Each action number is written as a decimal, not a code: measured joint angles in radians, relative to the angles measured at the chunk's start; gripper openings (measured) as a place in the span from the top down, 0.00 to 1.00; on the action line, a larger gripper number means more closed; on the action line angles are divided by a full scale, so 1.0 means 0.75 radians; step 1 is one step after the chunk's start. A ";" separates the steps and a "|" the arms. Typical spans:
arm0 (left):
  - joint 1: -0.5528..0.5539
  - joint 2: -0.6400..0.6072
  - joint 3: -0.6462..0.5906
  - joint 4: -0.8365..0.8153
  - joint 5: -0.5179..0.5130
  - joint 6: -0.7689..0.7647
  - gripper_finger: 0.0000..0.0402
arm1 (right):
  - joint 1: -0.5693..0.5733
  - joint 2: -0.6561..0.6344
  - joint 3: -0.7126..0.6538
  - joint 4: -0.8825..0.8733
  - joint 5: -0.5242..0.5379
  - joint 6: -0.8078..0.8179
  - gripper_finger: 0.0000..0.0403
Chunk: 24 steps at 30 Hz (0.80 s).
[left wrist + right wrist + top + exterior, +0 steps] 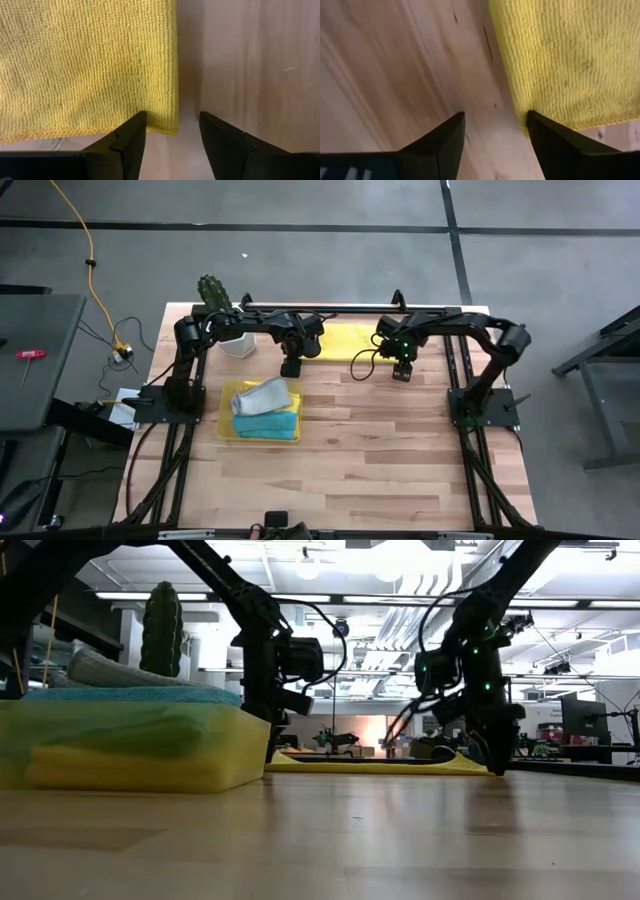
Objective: Fold microfiber towels
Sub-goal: Fold the yellow microfiber towel
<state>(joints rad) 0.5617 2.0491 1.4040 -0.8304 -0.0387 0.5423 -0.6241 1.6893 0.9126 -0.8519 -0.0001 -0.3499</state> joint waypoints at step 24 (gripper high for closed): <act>0.000 -0.001 0.001 -0.066 -0.035 -0.028 0.57 | -0.052 0.047 0.063 -0.113 -0.146 0.388 0.73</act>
<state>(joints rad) 0.5617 2.0487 1.4044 -0.8797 -0.0650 0.5213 -0.6630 1.7245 0.9600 -0.9364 -0.1094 -0.0589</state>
